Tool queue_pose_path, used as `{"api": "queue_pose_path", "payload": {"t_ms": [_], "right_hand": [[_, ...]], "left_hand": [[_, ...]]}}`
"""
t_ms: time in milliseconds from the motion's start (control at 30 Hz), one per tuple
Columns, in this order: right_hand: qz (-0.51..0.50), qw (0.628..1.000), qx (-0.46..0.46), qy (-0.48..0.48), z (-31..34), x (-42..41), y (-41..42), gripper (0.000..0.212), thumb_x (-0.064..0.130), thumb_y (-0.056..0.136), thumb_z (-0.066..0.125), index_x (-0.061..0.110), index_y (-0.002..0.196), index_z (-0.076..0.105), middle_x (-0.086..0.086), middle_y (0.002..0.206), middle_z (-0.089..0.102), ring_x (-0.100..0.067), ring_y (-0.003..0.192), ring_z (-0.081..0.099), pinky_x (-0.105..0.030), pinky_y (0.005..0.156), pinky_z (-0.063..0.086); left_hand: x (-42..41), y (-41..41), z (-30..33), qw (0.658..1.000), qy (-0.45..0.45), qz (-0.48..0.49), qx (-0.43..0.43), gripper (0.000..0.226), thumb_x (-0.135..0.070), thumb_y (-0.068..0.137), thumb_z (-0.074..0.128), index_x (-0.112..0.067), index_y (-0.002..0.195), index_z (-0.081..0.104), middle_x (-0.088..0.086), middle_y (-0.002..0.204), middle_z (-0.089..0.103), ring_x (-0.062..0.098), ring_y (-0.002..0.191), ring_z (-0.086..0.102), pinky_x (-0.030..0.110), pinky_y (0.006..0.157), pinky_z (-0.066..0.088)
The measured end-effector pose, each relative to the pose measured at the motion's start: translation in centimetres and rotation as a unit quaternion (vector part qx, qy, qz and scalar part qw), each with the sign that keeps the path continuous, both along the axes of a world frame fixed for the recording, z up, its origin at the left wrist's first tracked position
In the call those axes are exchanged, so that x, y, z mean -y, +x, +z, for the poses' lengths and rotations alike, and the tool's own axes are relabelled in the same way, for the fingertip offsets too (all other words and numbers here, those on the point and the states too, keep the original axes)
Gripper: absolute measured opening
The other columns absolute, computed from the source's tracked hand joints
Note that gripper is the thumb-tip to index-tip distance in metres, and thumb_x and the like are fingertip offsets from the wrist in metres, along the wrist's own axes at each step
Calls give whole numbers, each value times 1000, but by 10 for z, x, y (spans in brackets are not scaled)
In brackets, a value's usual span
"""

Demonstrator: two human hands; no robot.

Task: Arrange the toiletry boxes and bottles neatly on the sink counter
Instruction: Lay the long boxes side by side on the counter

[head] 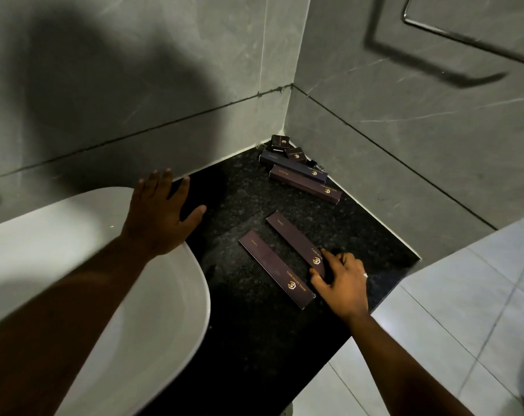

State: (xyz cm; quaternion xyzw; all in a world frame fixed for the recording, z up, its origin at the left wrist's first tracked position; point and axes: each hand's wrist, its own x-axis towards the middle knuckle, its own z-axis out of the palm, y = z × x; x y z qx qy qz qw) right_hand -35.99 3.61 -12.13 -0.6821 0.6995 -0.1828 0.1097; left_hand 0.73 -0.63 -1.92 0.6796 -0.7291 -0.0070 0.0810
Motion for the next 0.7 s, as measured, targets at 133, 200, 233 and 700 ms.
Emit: {"api": "queue_pose_path", "payload": {"t_ms": [133, 200, 233, 700], "right_hand": [[3, 1000, 0, 3, 1, 0, -1, 59, 50, 81, 61, 24, 133, 53, -5, 107, 50, -24, 103, 46, -42, 90, 45], [2, 1000, 2, 6, 1, 0, -2, 61, 53, 81, 59, 24, 135, 51, -5, 109, 49, -23, 104, 45, -41, 91, 44], [-2, 1000, 9, 5, 1, 0, -2, 62, 54, 82, 58, 25, 136, 49, -5, 110, 49, -22, 105, 45, -41, 92, 44], [0, 996, -66, 54, 42, 154, -10, 66, 38, 89, 57, 14, 144, 32, -14, 148, 38, -42, 127, 40, -50, 105, 38]], "left_hand": [[-1, -1, 2, 1000, 1, -2, -2, 76, -60, 85, 30, -6, 136, 43, 34, 141, 39, 52, 131, 32, 63, 107, 23], [-1, -2, 2, 1000, 0, 0, -4, 76, -60, 85, 30, -5, 136, 44, 34, 141, 39, 52, 131, 32, 63, 107, 23], [-1, -2, 3, 1000, 0, 1, -3, 75, -59, 86, 31, -5, 136, 44, 34, 141, 40, 52, 131, 33, 63, 106, 24], [1, -1, 2, 1000, -3, 10, -12, 81, -64, 83, 21, -12, 143, 35, 27, 151, 29, 44, 140, 21, 57, 113, 14]]}}
